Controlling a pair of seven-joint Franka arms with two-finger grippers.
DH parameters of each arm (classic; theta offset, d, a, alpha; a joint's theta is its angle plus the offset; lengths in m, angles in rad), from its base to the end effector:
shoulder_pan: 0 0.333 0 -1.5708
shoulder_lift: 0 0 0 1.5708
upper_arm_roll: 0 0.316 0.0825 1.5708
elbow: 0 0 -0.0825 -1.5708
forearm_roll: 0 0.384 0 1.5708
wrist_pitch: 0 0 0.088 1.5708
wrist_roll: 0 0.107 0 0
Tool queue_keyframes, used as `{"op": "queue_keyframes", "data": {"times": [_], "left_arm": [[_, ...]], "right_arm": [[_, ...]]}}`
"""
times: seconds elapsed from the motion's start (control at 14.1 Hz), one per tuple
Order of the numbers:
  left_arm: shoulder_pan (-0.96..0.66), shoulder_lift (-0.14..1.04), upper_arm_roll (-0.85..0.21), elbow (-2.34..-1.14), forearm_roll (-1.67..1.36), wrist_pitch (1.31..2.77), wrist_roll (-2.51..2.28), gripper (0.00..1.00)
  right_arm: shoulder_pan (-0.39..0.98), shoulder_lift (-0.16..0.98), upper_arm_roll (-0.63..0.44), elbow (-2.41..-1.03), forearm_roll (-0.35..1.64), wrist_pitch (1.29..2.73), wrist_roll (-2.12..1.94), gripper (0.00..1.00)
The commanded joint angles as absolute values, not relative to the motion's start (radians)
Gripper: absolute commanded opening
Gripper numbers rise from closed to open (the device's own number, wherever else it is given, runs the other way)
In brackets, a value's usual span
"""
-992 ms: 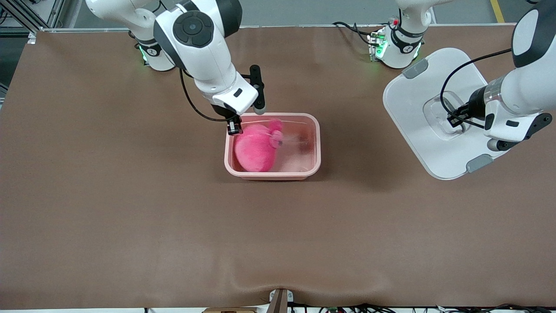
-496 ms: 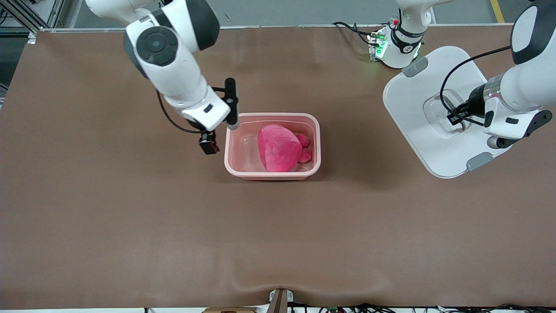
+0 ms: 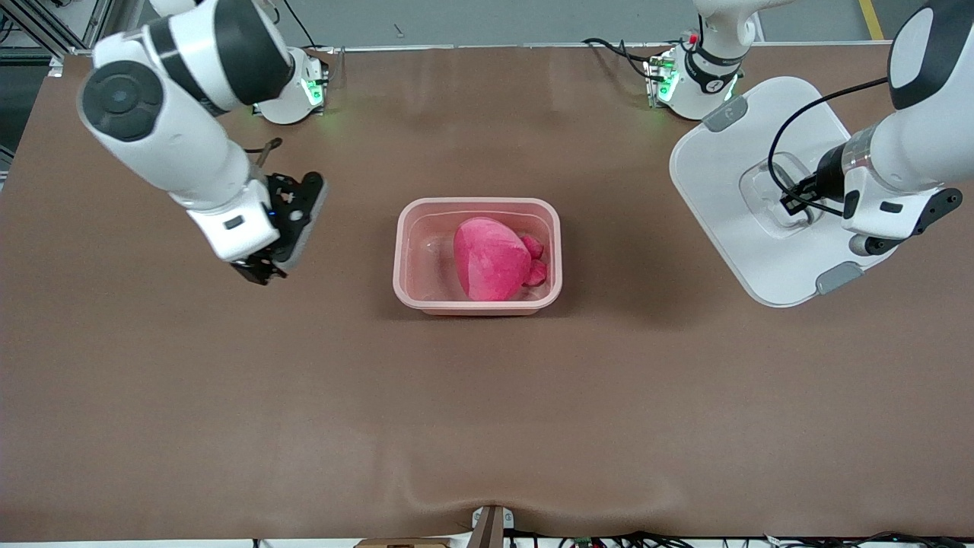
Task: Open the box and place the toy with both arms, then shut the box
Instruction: 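Open the right gripper and withdraw it to the table edge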
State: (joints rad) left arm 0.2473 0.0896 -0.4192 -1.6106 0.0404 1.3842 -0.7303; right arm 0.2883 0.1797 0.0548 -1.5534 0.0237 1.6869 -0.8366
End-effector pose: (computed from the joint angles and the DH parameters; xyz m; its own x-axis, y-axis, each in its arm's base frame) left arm 0.5448 -0.0808 0.5476 0.8155 0.5339 -0.2235 0.4961 -0.8437 -0.2051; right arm 0.5772 0.2059 0.5378 0.3847 0.9230 -0.0062 0.9214 -0.3844 -0.0564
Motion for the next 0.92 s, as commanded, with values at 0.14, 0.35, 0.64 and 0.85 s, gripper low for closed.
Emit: {"op": "queue_keyframes", "data": {"times": [0.14,0.35,0.64,0.85], "left_arm": [[0.249,0.052,-0.437,-1.638,0.02,1.385,-0.739,0.0],[0.247,0.057,-0.44,-1.638,0.02,1.39,-0.744,0.0],[0.245,0.061,-0.448,-1.637,0.02,1.402,-0.745,0.0],[0.244,0.064,-0.449,-1.637,0.021,1.407,-0.745,0.0]], "right_arm": [[0.184,0.095,0.071,-1.568,0.046,1.608,-0.559,1.0],[0.079,0.086,0.071,-1.562,0.073,1.536,-0.462,1.0],[-0.031,0.091,-0.003,-1.568,0.143,1.545,-0.37,1.0],[0.008,0.087,-0.119,-1.562,0.127,1.548,-0.35,1.0]]}}
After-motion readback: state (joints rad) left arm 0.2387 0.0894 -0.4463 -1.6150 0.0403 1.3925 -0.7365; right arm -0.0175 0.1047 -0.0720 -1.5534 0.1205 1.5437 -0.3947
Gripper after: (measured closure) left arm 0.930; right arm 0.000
